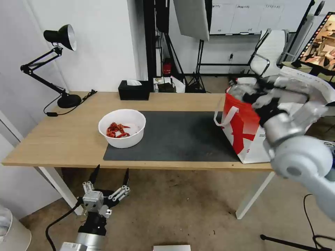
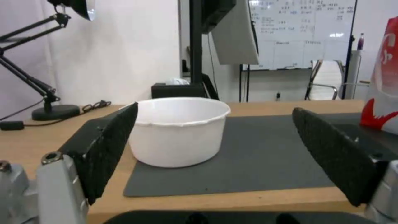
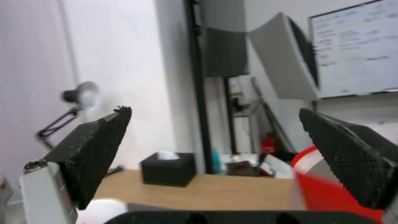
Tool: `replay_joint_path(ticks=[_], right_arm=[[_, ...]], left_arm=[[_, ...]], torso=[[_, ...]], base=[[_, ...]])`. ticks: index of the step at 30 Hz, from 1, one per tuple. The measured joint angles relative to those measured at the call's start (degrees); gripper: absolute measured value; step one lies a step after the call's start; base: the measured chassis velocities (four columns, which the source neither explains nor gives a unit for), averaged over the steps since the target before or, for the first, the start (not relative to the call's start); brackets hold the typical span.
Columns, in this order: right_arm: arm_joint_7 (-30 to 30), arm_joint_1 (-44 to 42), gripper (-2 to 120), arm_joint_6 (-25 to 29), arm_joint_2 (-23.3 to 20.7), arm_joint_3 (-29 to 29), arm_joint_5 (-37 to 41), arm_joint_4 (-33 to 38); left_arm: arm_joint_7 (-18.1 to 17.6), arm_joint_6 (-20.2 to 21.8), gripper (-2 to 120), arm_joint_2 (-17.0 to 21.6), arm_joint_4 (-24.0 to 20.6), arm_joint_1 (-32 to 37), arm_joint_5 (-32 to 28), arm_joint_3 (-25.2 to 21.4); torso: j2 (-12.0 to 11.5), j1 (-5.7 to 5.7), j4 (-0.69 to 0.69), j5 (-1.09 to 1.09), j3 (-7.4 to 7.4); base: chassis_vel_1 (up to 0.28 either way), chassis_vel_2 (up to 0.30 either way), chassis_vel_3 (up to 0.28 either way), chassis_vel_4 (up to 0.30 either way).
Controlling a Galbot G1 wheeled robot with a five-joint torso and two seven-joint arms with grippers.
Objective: Pick up the trash from the table and place it into the takeout bag.
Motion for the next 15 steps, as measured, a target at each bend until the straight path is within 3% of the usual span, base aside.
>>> replay_joint_path(ticks=[6,15], right_arm=[[-7.48,-17.12,100,6.86,5.78,5.65,-10.89,-0.10],[-10.12,-33.45,100,8.72,11.99,10.45,-23.03,-1.81]], left_arm=[[-0.07,0.15,100,0.43,0.31,-0.83,-0.36,0.02],[-0.14,0.48,100,1.87,1.68,-2.73,-1.44,0.39]], torso=[[0.00,-0.01,0.00,0.01,0.00],[-0.01,-0.01,0.00,0.00,0.00]], base=[[0.000,0.000,0.000,0.000],[0.000,0.000,0.000,0.000]])
